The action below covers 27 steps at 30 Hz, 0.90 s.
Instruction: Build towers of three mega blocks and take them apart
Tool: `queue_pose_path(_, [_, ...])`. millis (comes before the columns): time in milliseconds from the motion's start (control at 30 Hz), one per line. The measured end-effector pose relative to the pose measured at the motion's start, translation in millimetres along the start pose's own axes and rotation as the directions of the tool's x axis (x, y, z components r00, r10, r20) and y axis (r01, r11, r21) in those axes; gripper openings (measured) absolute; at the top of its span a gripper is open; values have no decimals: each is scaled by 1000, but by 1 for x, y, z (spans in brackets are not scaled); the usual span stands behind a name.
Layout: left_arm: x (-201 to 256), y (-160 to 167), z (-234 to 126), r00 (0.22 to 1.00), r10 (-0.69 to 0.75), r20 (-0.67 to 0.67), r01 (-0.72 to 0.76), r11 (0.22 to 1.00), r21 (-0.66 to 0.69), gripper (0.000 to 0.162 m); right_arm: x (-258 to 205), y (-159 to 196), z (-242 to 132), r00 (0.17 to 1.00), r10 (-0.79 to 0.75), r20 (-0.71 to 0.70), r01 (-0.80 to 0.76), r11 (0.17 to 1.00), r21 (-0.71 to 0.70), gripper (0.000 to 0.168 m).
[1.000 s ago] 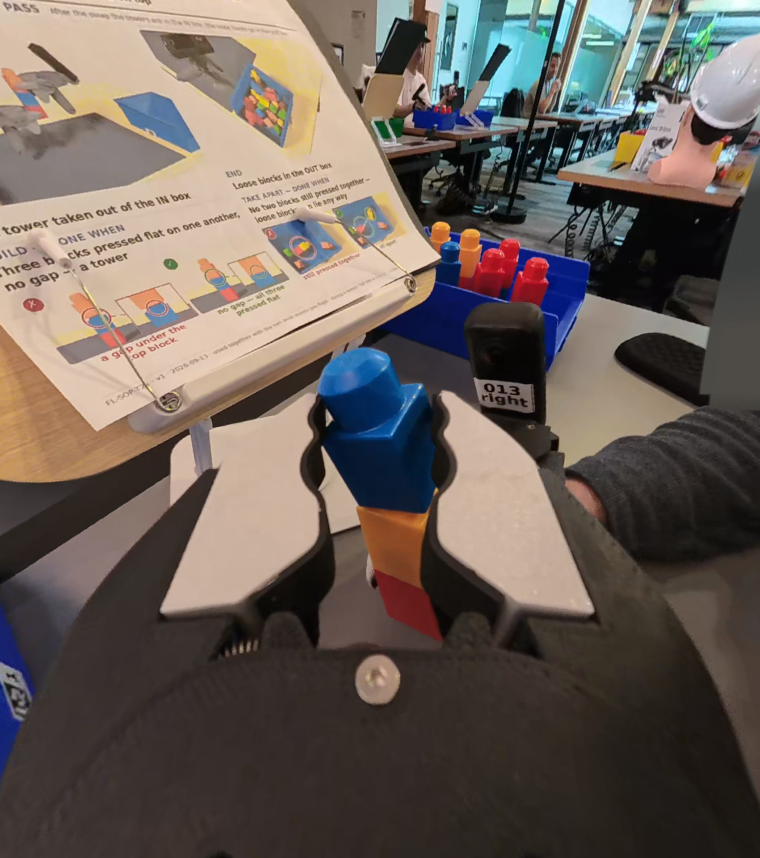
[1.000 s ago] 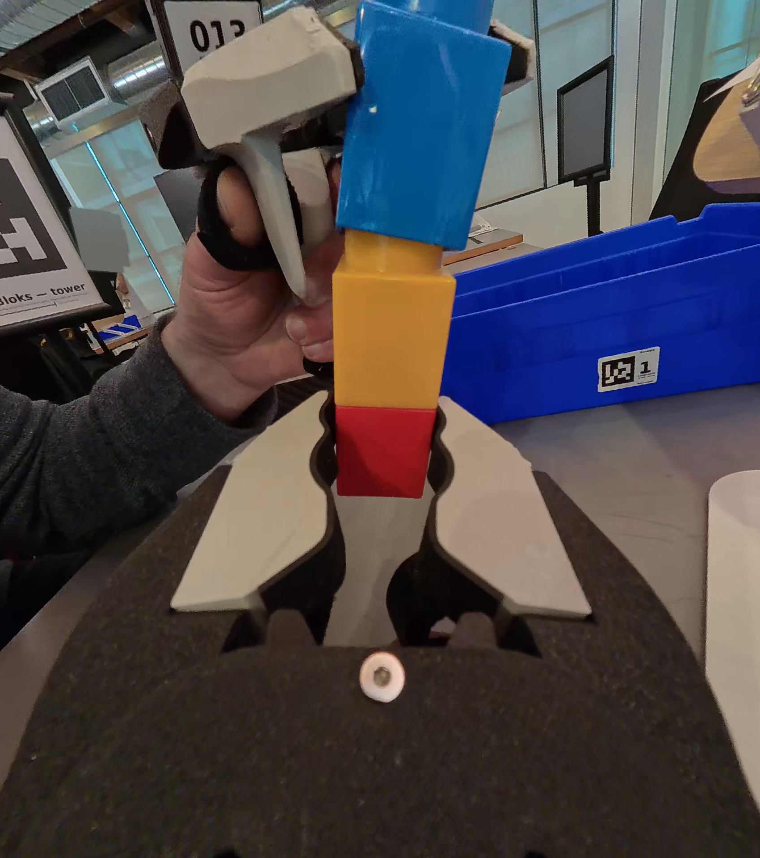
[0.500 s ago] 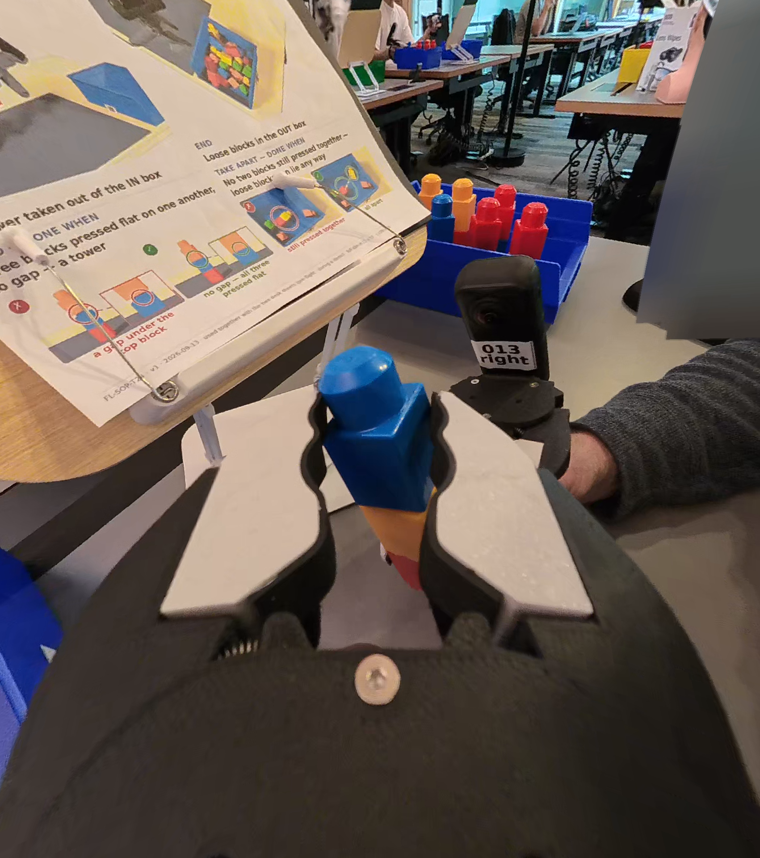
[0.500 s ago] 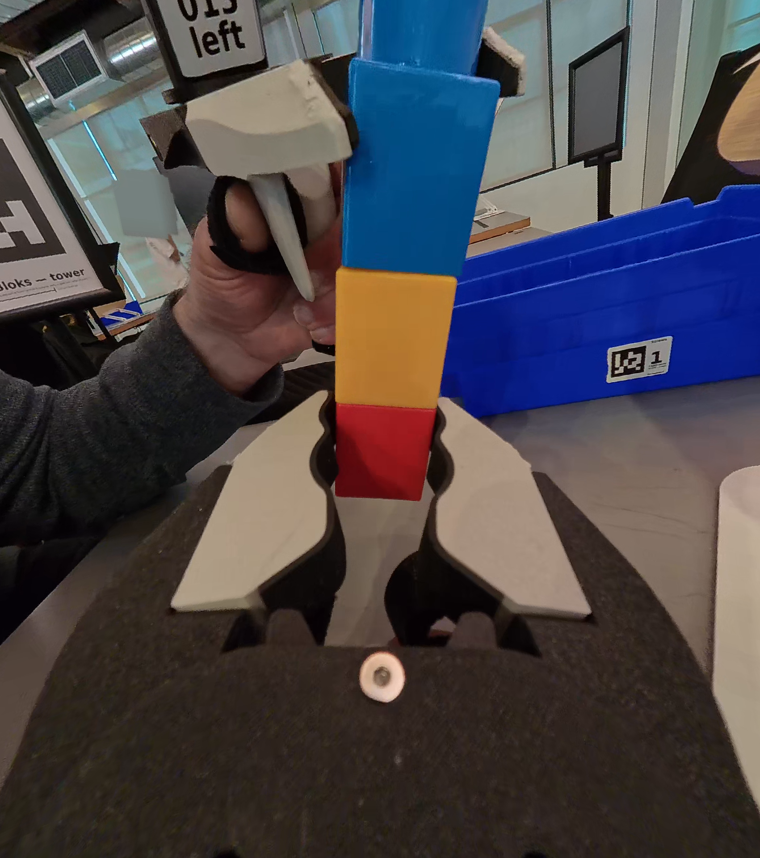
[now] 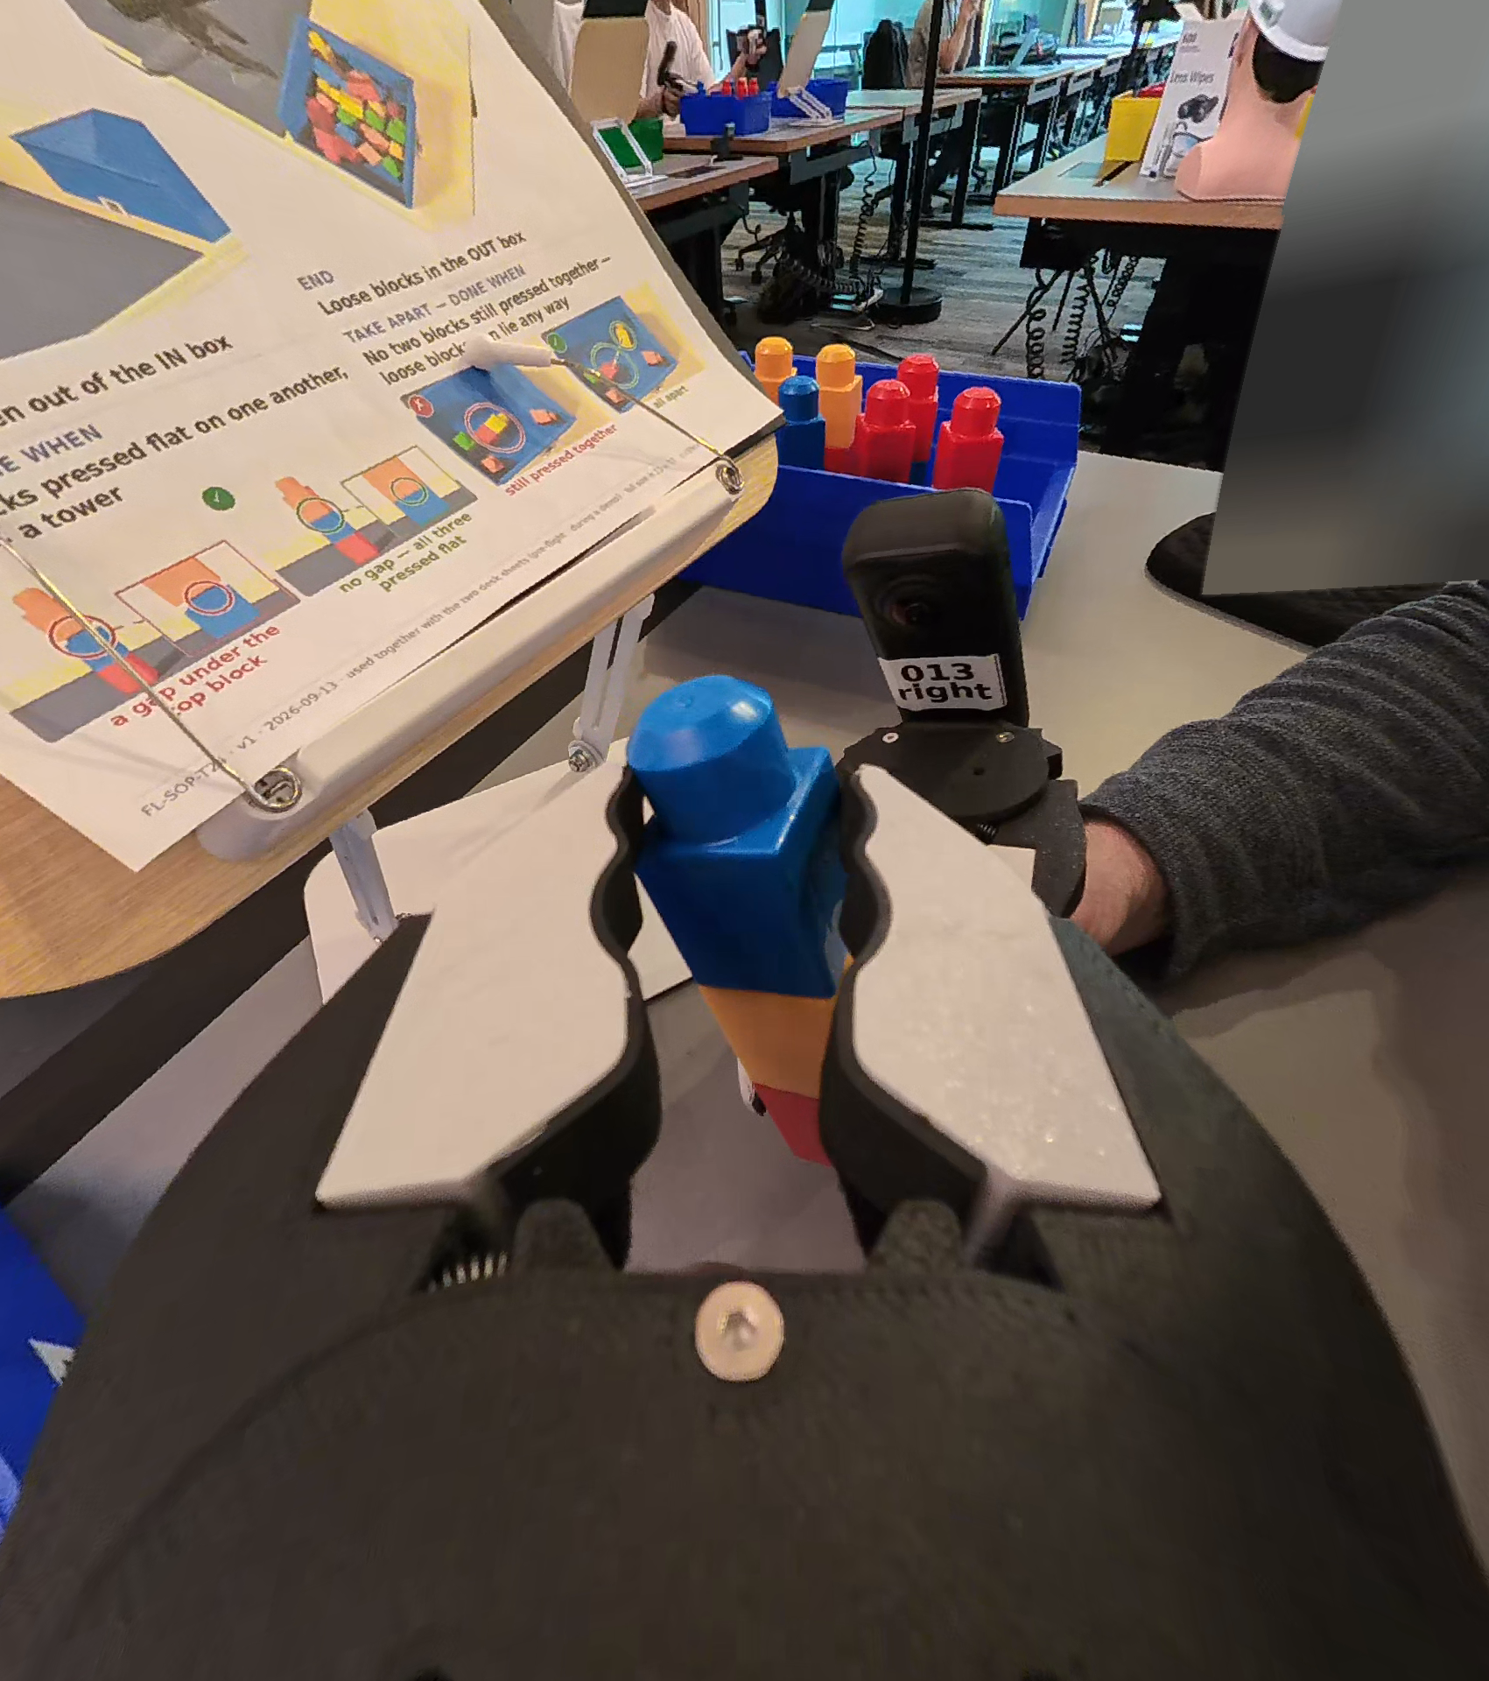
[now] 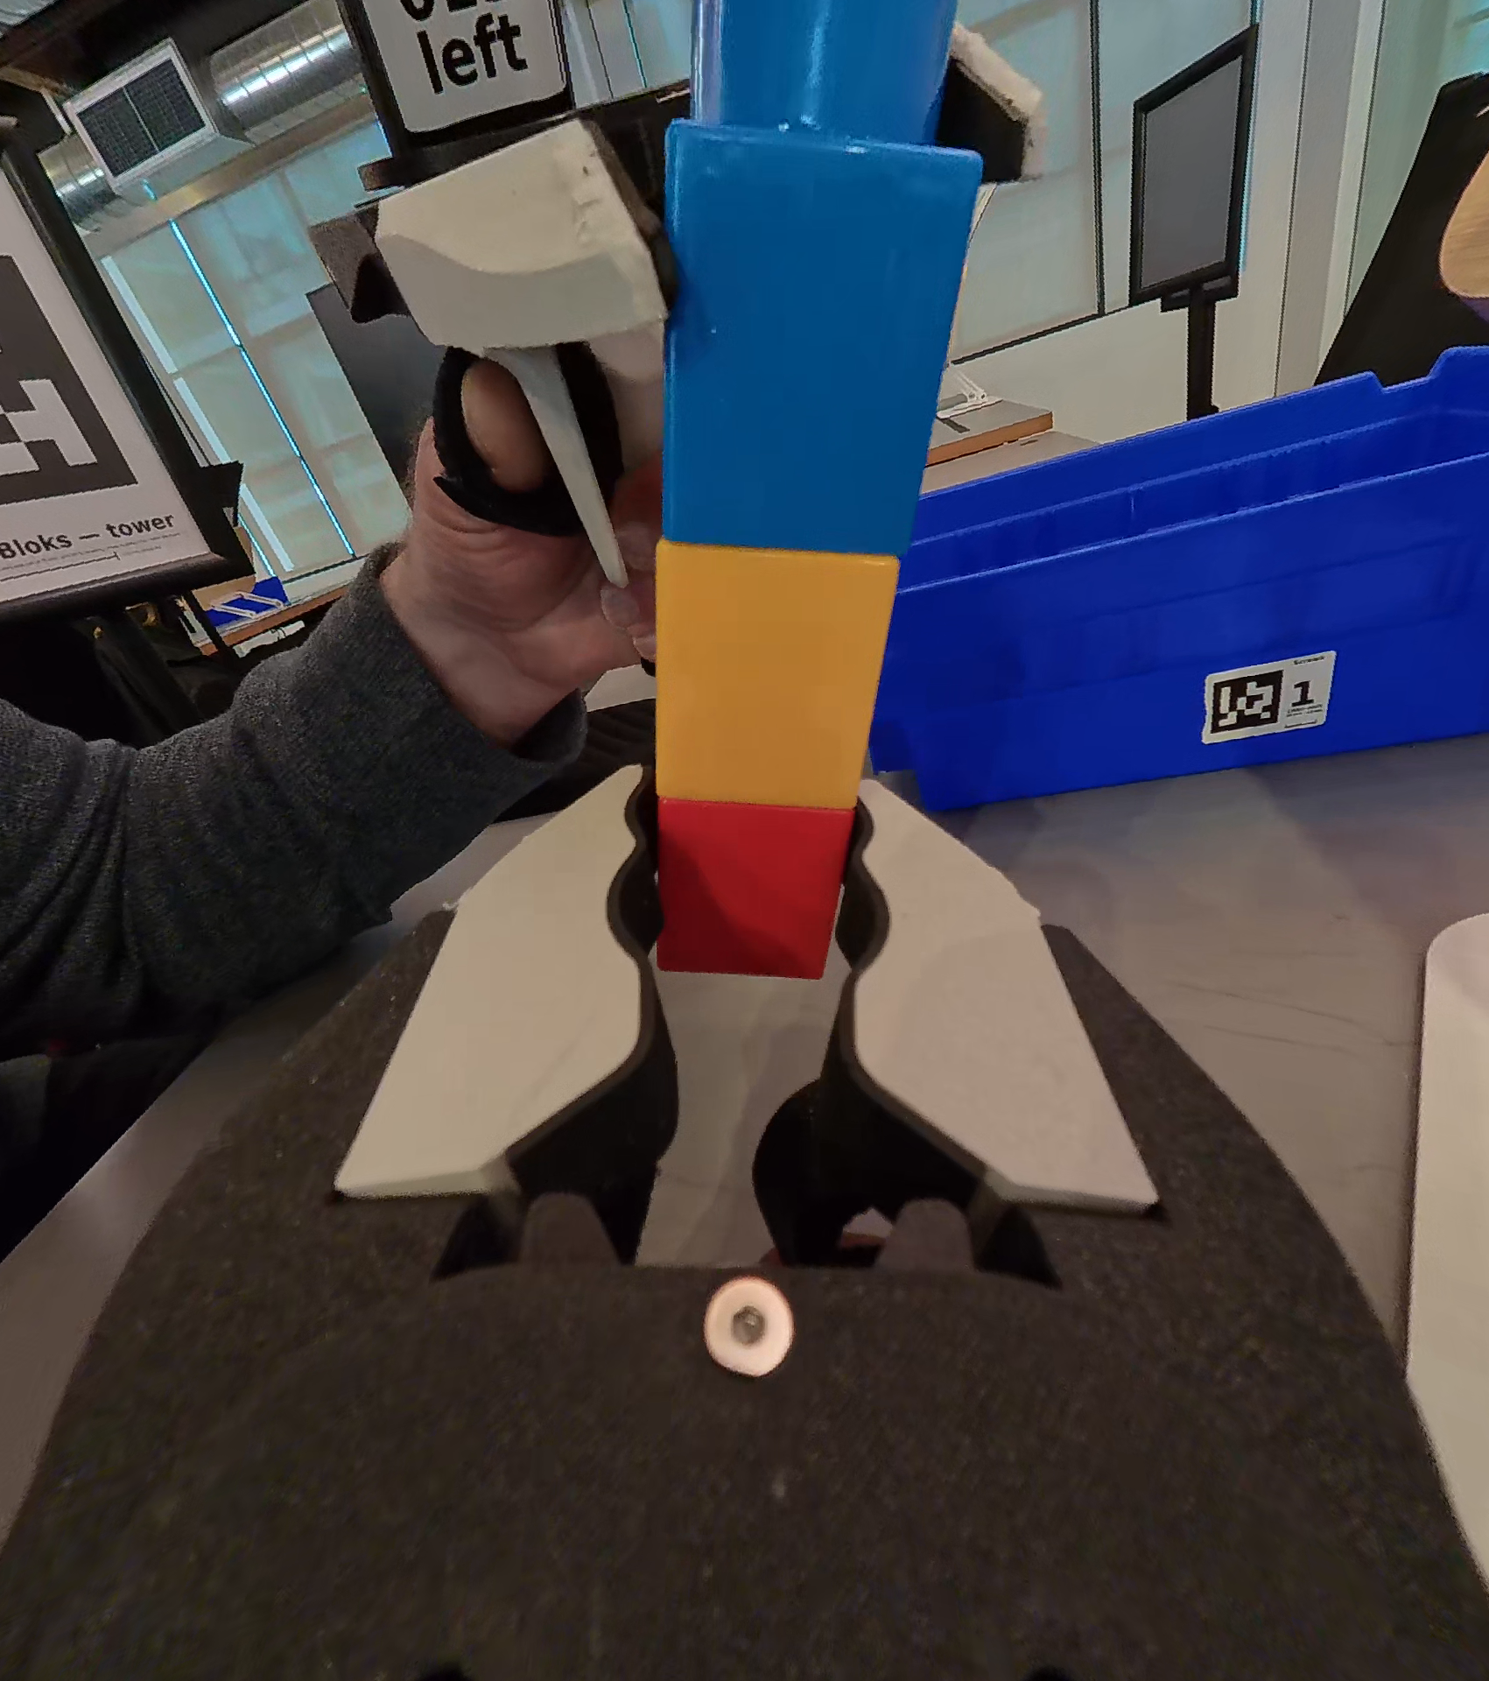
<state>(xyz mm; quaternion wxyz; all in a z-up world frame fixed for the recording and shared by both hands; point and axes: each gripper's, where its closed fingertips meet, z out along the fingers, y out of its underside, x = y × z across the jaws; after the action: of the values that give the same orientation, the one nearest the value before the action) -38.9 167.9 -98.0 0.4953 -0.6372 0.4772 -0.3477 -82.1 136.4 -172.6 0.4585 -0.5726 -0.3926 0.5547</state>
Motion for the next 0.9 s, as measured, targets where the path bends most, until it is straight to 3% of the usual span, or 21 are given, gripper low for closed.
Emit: queue_pose_path(900, [3,-5,-6,994,-22,-105,26,999,38,36,-6,-2,-1,998,19,63,-20,1000,20,36])
